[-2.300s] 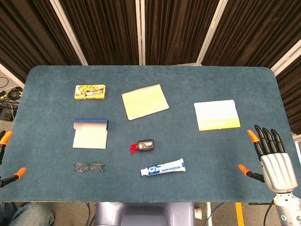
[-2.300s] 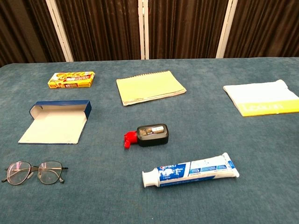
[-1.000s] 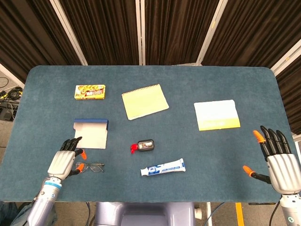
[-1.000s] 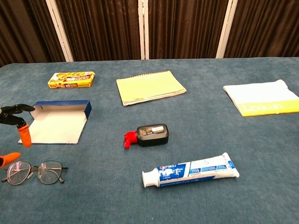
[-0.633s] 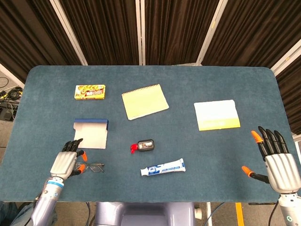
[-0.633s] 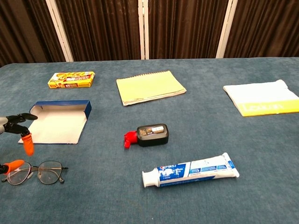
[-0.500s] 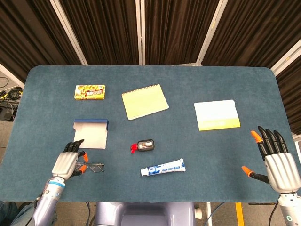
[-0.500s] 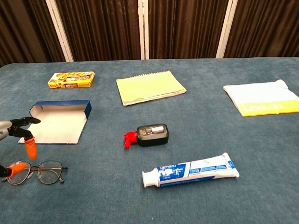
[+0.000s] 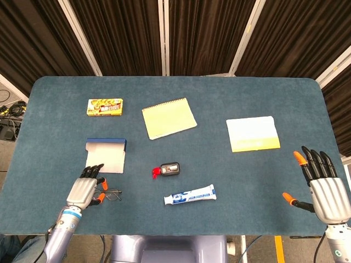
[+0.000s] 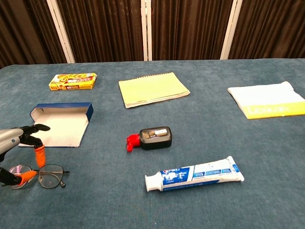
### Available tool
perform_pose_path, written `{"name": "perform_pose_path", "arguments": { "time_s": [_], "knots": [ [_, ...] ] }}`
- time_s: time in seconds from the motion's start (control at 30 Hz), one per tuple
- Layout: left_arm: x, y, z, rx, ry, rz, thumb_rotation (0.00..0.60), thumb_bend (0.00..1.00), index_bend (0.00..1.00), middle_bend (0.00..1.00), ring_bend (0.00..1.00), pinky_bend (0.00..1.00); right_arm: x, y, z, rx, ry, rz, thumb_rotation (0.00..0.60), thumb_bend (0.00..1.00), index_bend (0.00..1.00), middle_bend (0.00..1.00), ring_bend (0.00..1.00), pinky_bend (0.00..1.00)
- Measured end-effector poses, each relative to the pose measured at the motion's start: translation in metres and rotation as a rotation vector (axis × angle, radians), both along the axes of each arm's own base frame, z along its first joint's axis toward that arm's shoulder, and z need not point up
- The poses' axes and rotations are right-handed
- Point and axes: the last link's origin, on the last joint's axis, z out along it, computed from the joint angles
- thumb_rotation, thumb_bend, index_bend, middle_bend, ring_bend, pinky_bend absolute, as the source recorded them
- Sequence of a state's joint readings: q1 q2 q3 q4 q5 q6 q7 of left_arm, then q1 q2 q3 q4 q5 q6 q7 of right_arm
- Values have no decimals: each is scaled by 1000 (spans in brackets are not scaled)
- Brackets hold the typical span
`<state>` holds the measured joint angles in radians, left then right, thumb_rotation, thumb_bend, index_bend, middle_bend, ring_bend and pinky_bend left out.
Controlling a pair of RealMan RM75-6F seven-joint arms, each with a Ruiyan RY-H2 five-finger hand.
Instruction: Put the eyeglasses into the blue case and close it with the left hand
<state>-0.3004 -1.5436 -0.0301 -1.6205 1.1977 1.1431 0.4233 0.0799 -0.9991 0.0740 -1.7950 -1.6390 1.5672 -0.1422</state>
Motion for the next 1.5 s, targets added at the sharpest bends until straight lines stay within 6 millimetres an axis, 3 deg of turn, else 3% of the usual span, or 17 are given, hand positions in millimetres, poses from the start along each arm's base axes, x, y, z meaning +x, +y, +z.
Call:
{"name": "perform_pose_path", "arguments": {
  "time_s": [0.37,0.67,1.0,1.2,1.5],
  "knots": [
    [-3,1,-5,-9,-5,30,600,415,520,0,0,0,0,0,-1,3,4,-1,600,0,0,0,0,0],
    [-2,0,-7,-11,4,23,600,503,600,0,0,0,-1,-1,-2,5,6,-4,600,0,0,0,0,0],
    [3,6,2,23,-27,19,600,521,611,0,0,0,0,-1,-2,8,9,-4,600,0,0,0,0,0],
    [10,24,18,70,-55,10,600,522,611,0,0,0,-1,-2,-3,7,16,-9,600,0,0,0,0,0],
    [21,71,36,129,-77,-12,600,522,612,0,0,0,0,-3,-5,2,31,-17,600,0,0,0,0,0]
  ]
}}
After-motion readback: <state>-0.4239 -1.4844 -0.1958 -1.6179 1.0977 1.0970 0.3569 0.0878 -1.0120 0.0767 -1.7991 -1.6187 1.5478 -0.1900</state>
